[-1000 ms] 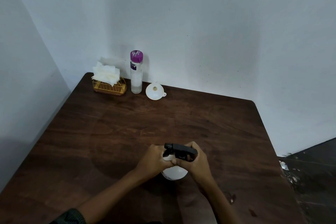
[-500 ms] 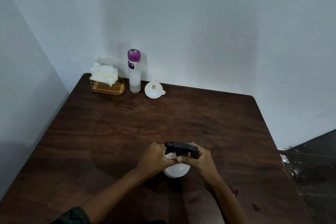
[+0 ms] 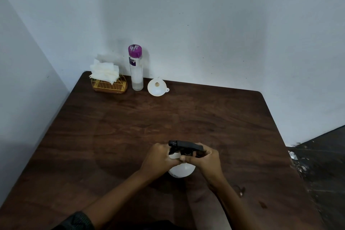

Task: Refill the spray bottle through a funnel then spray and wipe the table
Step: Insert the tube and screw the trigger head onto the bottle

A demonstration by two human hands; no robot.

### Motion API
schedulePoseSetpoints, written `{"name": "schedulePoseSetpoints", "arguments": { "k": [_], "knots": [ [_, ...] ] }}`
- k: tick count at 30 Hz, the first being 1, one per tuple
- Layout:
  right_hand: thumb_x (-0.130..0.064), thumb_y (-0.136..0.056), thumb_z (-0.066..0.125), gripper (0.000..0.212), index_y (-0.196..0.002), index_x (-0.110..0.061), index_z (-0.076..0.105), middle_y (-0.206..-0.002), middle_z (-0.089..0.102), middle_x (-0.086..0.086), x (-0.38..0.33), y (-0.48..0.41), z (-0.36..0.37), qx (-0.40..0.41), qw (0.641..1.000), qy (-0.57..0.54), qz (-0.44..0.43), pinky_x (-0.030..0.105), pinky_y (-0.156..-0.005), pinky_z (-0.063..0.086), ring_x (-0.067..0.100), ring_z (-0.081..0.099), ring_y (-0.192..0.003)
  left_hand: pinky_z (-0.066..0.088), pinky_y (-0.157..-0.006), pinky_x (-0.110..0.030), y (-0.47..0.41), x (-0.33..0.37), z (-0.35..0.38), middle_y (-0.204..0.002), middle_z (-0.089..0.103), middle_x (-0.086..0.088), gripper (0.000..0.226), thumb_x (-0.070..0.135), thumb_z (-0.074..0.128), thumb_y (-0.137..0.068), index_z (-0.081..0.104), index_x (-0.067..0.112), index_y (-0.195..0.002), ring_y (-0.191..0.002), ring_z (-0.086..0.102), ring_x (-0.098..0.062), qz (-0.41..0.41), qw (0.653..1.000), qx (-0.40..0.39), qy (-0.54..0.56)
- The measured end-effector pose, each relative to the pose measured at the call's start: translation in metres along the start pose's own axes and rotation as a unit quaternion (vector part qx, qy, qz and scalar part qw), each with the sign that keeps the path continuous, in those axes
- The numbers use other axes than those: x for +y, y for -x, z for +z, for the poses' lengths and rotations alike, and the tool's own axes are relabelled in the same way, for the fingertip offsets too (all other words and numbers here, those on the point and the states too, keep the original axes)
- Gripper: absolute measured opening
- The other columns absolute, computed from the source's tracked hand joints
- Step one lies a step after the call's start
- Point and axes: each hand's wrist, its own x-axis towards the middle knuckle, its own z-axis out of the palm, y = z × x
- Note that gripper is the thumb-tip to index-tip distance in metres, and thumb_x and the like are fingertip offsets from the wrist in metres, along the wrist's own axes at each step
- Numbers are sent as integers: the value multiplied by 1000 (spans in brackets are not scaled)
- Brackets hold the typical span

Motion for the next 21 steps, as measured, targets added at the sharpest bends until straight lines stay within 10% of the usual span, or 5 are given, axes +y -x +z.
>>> {"name": "schedulePoseSetpoints", "arguments": {
  "k": [7, 12, 17, 21],
  "knots": [
    [-10, -59, 85, 24, -64, -28, 70, -79, 68, 20, -2, 7, 6, 29, 999, 23, -20, 40, -74, 58, 30, 69, -81, 43, -54, -13, 2, 2, -2, -63, 63, 14, 29, 36, 71, -72, 72, 12, -87, -63, 61, 3, -4, 1000, -5, -10],
    [-15, -65, 84, 29, -89, -23, 70, -82, 68, 13, 1, 9, 11, 35, 999, 30, -20, 45, -74, 54, 33, 64, -82, 39, -53, -10, -1, 8, -10, -60, 57, 19, 15, 22, 77, -74, 70, 13, -83, -61, 58, 10, 4, 999, -31, 12],
    [-22, -66, 84, 35, -97, -22, 67, -88, 69, 6, 4, 13, 10, 22, 998, 48, -27, 36, -72, 52, 26, 63, -82, 54, -78, -24, 5, -7, -15, -99, 68, 13, 42, 34, 82, -68, 63, 32, -106, -93, 63, 1, -33, 995, -82, 44],
    [-38, -58, 79, 49, -99, -17, 63, -96, 67, 4, 3, 11, 6, 2, 996, 91, 12, 35, -75, 53, 23, 64, -89, 34, -111, -33, 20, -25, -15, -141, 39, 20, 89, 43, 83, -64, 37, 34, -139, -127, 36, 4, -67, 991, -120, -3]
  ]
}}
